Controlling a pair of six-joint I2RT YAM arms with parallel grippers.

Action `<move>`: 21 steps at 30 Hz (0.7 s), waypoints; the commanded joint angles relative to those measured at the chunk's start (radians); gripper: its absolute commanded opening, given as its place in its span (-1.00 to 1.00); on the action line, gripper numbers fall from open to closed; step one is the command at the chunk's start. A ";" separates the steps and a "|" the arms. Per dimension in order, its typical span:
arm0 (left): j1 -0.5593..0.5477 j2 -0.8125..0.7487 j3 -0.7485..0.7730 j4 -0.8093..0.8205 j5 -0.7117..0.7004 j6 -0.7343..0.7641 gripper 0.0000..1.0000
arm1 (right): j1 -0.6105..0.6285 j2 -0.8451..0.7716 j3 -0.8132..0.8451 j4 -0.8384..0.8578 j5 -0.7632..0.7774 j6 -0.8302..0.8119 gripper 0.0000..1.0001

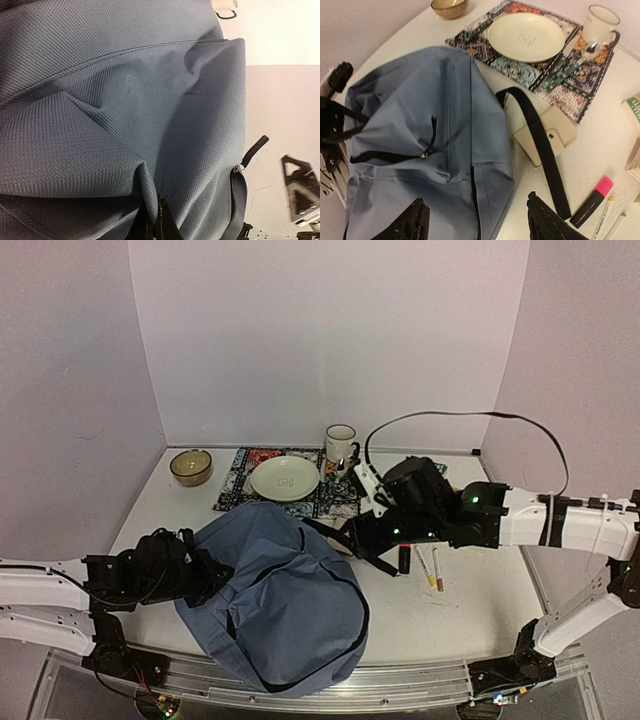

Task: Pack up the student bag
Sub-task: Place the student bag at the center of the board, then pick up the second largest pocket of the student bag.

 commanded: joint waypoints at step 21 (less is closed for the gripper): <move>-0.010 0.488 0.719 -0.390 0.000 0.556 0.38 | -0.092 0.169 -0.206 0.312 -0.135 0.117 0.36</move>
